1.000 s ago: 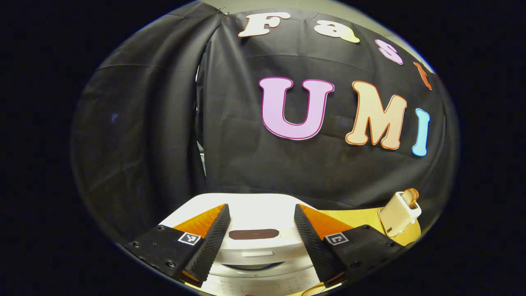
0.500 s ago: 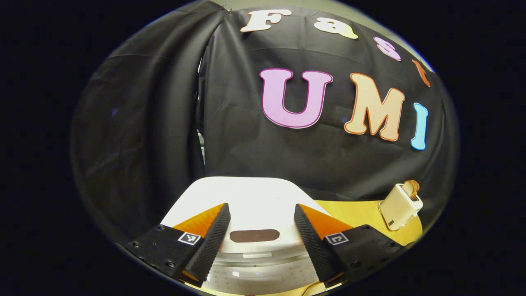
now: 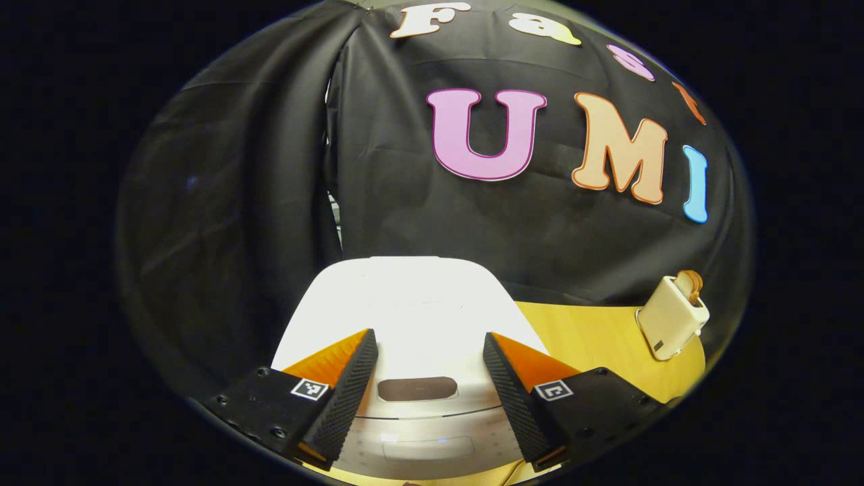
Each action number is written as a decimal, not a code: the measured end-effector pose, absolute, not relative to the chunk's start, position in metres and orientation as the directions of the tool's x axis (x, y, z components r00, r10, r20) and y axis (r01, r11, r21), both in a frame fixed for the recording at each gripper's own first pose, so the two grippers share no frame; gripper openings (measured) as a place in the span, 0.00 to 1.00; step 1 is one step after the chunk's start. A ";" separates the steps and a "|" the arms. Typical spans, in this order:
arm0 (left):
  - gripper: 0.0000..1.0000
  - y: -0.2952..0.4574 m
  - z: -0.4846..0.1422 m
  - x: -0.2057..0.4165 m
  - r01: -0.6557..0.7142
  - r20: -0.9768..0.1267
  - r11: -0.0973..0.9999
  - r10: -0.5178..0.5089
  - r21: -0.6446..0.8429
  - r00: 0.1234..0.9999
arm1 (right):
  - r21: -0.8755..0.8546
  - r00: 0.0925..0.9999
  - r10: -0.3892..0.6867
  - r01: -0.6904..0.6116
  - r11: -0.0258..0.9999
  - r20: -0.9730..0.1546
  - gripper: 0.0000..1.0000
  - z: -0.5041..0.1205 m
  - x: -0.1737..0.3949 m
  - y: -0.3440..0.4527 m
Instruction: Close the left gripper, press the button to open the rice cooker; take a wooden spoon from the chopstick holder with the right hand, scoop a spoonful of rice and pour it into the rice cooker, then put the wooden spoon back into the chopstick holder.
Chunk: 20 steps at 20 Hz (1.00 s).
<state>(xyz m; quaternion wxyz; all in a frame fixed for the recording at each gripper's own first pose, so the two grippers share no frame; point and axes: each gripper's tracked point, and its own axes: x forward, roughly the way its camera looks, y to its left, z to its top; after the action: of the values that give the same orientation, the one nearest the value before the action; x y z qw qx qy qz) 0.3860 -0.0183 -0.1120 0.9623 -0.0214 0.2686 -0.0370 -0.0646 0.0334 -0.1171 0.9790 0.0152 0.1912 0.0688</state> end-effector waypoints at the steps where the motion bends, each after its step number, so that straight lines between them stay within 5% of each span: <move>1: 0.95 -0.019 -0.115 0.386 0.077 -0.507 0.996 -0.083 -0.033 0.858 | 0.060 0.917 0.143 -0.129 0.990 -0.373 1.00 -0.117 -0.063 0.035; 9: 0.95 -0.019 -0.106 0.377 0.072 -0.505 0.996 -0.090 -0.054 0.858 | 0.087 0.924 0.175 -0.154 0.984 -0.341 1.00 -0.107 -0.048 0.049; 20: 0.95 -0.030 0.024 0.288 0.137 -0.202 0.985 -0.155 -0.100 0.967 | 0.103 0.948 0.198 -0.177 0.979 -0.247 0.99 -0.071 -0.020 0.058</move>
<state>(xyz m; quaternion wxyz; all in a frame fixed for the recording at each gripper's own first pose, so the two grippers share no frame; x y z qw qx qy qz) 0.2882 -0.0302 0.0237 0.9908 -0.0429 0.1051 -0.0739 -0.0199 0.0579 -0.0711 0.9862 0.0400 0.1293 0.0951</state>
